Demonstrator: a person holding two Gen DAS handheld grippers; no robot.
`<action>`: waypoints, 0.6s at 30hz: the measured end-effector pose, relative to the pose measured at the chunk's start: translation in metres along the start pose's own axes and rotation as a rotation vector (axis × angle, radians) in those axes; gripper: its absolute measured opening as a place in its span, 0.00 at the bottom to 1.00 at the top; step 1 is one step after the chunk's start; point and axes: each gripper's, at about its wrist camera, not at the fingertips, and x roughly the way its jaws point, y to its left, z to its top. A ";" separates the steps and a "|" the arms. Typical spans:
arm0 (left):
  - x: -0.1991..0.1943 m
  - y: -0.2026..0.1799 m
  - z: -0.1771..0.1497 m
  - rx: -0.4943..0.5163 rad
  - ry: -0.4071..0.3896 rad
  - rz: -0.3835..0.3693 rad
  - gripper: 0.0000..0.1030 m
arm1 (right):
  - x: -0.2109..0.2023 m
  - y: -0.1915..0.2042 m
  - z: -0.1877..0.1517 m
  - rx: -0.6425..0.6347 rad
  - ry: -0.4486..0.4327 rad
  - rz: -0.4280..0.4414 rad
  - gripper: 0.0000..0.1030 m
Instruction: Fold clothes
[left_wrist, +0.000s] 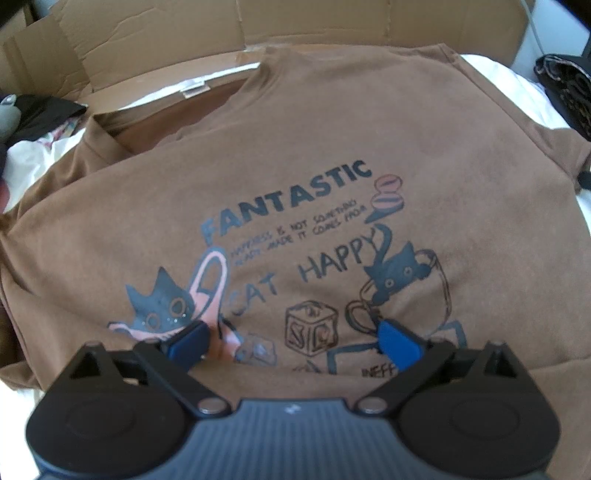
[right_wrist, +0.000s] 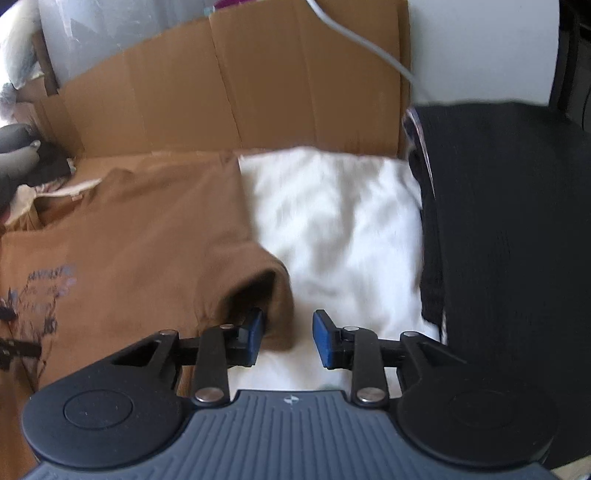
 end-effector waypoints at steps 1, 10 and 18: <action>0.000 0.001 0.000 -0.001 0.000 0.000 0.98 | -0.002 -0.001 -0.001 0.016 0.003 0.004 0.36; -0.002 0.006 -0.006 -0.006 -0.010 -0.003 0.98 | -0.034 -0.016 -0.016 0.296 -0.039 0.207 0.37; -0.003 0.011 -0.011 -0.010 -0.013 -0.002 0.98 | -0.014 -0.036 -0.007 0.654 -0.044 0.329 0.67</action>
